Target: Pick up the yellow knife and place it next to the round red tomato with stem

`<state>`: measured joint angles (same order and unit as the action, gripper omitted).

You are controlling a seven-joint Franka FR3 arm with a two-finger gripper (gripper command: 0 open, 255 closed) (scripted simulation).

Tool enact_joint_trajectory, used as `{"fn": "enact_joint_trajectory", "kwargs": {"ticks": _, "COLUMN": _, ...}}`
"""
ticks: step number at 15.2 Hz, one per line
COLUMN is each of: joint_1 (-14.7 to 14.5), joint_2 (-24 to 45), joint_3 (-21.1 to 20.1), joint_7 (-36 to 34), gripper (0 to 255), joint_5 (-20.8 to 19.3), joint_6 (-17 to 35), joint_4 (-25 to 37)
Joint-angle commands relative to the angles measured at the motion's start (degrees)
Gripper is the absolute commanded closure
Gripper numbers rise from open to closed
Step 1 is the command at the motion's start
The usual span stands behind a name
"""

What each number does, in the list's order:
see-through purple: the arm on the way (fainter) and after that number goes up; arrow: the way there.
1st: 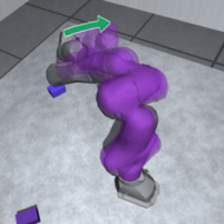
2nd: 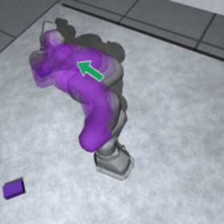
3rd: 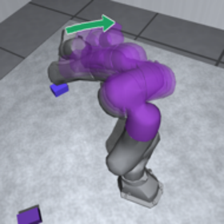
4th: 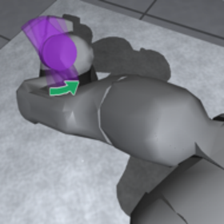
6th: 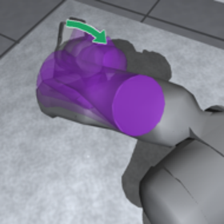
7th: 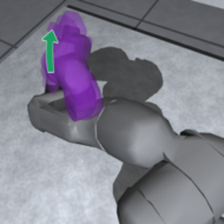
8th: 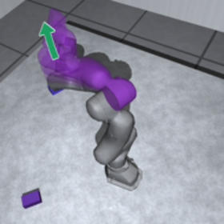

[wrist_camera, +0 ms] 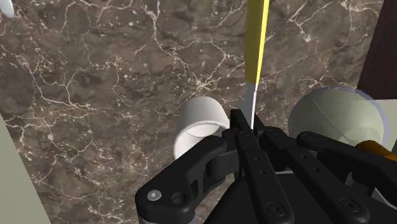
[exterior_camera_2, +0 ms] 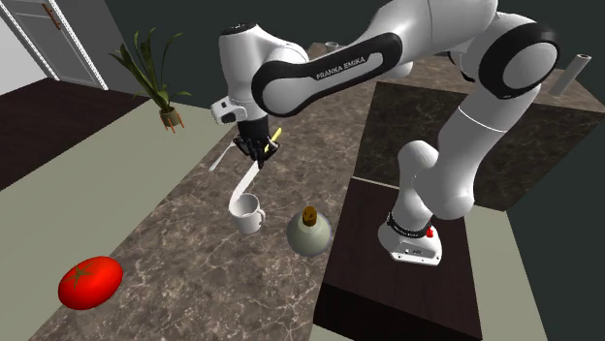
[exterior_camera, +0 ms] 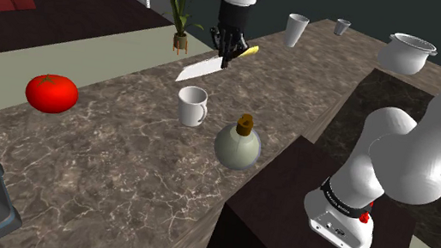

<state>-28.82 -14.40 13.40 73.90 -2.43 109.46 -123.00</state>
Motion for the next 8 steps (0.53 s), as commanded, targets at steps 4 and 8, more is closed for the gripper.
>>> {"fn": "enact_joint_trajectory", "kwargs": {"ticks": 4, "joint_1": -2.8, "joint_2": 5.3, "joint_3": -3.4, "joint_7": -5.3, "gripper": 255, "joint_5": 1.8, "joint_6": 0.1, "joint_4": 5.1}}
{"fn": "enact_joint_trajectory", "kwargs": {"ticks": 8, "joint_1": -4.9, "joint_2": 10.2, "joint_3": -5.8, "joint_7": -9.4, "gripper": 255, "joint_5": 2.8, "joint_6": -0.4, "joint_4": 10.4}}
